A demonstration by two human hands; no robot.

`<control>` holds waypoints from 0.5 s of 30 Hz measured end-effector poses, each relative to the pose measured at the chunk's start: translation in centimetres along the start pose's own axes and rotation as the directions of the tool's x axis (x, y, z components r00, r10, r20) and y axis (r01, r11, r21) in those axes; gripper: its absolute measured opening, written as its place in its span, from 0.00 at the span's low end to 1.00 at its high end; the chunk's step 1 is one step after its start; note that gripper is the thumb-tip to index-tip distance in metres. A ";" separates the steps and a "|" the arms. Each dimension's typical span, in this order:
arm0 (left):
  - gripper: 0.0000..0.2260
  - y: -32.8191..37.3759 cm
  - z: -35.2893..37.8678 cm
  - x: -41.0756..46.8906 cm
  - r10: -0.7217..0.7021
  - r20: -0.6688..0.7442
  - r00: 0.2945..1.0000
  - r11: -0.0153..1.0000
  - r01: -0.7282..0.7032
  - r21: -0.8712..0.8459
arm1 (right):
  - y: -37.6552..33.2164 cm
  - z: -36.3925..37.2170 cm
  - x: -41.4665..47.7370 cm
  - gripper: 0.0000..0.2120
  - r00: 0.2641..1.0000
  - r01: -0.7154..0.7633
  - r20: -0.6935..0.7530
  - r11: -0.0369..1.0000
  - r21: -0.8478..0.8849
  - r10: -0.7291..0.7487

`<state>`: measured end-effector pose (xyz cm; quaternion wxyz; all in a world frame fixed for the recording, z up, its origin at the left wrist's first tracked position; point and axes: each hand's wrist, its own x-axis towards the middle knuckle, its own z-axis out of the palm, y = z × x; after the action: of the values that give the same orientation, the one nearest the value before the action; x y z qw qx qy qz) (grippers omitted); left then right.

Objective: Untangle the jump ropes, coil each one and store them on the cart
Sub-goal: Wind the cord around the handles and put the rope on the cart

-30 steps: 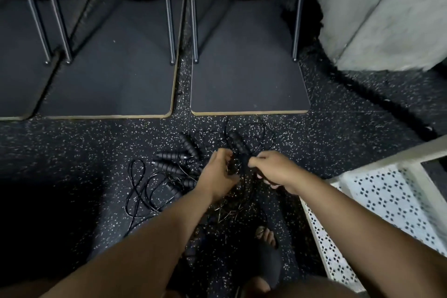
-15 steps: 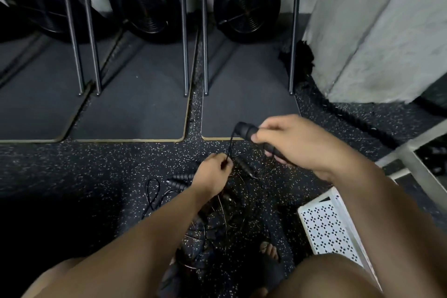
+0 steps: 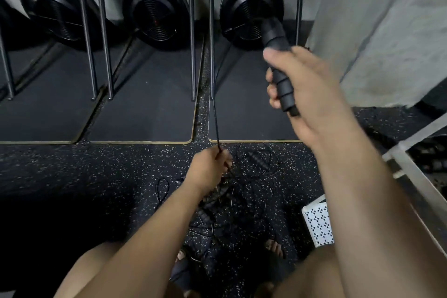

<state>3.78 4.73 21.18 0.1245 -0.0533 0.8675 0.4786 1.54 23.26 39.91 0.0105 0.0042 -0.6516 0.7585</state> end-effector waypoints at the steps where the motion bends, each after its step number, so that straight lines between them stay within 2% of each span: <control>1: 0.15 0.2 -0.4 0.1 0.005 -0.017 1.000 1.000 -0.005 -0.015 | 1.1 0.3 0.0 0.08 1.000 -0.001 -0.016 1.000 -0.002 0.001; 4: 0.14 1.0 -1.3 0.4 0.026 -0.044 0.999 0.998 -0.029 -0.052 | 4.8 0.9 0.1 0.13 0.997 -0.058 -0.052 0.998 -0.020 0.057; 7: 0.14 1.9 -2.1 0.7 0.081 -0.095 0.992 0.993 -0.088 -0.073 | 8.6 1.5 0.2 0.12 0.972 -0.231 -0.050 0.972 -0.034 0.229; 9: 0.13 2.8 -2.7 1.0 0.088 -0.152 0.985 0.994 -0.097 -0.057 | 10.7 1.6 0.4 0.11 0.949 -0.316 -0.040 0.942 -0.118 0.313; 12: 0.12 4.2 -4.0 2.2 0.118 -0.239 0.964 0.992 -0.128 -0.025 | 12.7 2.0 0.8 0.15 0.940 -0.320 0.019 0.898 -0.301 0.341; 15: 0.12 6.0 -5.0 2.8 0.130 -0.290 0.948 0.977 -0.172 -0.125 | 13.3 1.6 0.7 0.13 0.925 -0.307 0.077 0.848 -0.432 0.373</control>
<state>-0.99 3.83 27.93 -0.0412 -0.0630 0.8397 0.5378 0.55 19.72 27.02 -0.1752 -0.0538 -0.7857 0.5908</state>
